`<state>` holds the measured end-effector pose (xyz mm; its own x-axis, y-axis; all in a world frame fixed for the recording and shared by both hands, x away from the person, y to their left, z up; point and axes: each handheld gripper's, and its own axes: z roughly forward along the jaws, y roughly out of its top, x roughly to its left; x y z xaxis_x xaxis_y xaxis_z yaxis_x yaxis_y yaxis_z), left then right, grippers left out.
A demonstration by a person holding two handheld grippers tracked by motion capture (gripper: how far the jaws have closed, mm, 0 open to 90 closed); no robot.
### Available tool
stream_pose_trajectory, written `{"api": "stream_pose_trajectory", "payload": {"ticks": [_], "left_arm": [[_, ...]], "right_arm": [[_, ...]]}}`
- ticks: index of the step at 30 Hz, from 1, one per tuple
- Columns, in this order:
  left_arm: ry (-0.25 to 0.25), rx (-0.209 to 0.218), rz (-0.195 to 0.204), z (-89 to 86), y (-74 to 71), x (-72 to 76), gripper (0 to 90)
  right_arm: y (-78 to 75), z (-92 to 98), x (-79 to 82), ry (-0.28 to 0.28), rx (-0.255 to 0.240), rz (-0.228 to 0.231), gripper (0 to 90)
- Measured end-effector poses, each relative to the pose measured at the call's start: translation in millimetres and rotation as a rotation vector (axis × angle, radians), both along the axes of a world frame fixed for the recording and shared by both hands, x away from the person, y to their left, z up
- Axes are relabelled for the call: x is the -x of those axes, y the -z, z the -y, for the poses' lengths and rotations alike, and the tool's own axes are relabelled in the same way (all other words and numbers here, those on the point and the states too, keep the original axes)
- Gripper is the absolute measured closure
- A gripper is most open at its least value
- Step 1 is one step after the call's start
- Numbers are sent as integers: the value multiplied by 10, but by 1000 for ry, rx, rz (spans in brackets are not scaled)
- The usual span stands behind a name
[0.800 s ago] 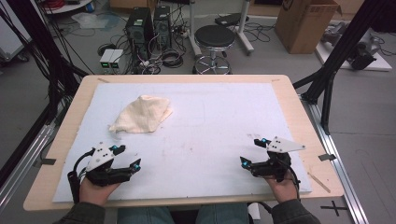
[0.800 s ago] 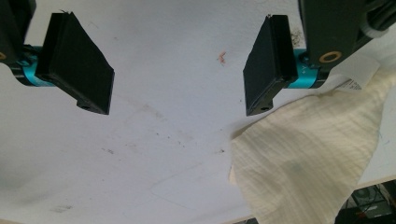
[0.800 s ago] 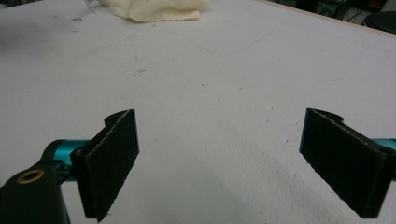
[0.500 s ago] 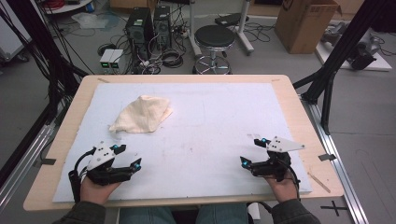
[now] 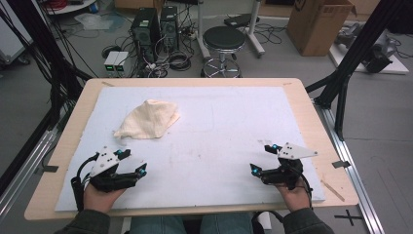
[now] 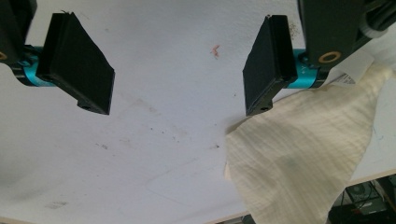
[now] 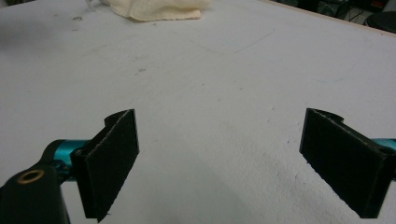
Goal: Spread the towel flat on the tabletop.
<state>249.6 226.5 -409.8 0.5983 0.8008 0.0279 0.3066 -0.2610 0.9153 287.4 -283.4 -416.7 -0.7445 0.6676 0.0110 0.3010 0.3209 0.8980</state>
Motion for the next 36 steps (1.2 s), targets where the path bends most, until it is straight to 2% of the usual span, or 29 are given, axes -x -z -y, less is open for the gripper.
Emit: {"api": "stream_pose_trajectory", "payload": {"ticks": [6,13,15,16,17,19,20,22,23,24,25,26,30,33,35,36], "left_arm": [[-4,7,-9,-19,-26,-61,276],[-46,-3,-6,-50,-88,-233,287],[-69,-10,-15,-67,-108,-327,290],[-86,-2,-19,-80,-132,-430,294],[-86,-2,-19,-80,-132,-430,302],[-101,9,-12,-95,-159,-527,313],[-111,5,-30,-95,-183,-640,314],[-117,6,-34,-92,-188,-697,313],[-126,28,-58,-99,-191,-815,313],[-126,28,-58,-99,-191,-815,310],[-129,41,-68,-100,-191,-876,310],[-136,40,-71,-100,-196,-932,309],[-162,79,-72,-113,-207,-1151,312],[-173,80,-100,-107,-215,-1328,316],[-176,98,-133,-92,-215,-1446,316],[-181,89,-136,-70,-214,-1492,314]], "right_arm": [[-12,0,8,1,-1,5,112],[-24,7,5,6,-8,5,112],[-29,5,1,1,-8,4,111],[-30,3,-2,1,-9,8,112],[-30,3,-2,1,-9,8,112],[-35,-5,-10,-3,-10,12,111],[-35,-8,-11,-3,-11,8,112],[-34,-11,-16,-5,-9,10,112],[-35,-18,-27,-7,-10,8,112],[-36,-23,-35,-9,-10,8,112],[-35,-27,-47,-9,-8,15,111],[-34,-35,-55,-14,-8,15,112],[-28,-59,-71,-17,-2,6,111],[-17,-70,-90,-25,5,3,112],[-16,-68,-92,-26,5,2,112],[-14,-65,-95,-27,3,2,111]]}}
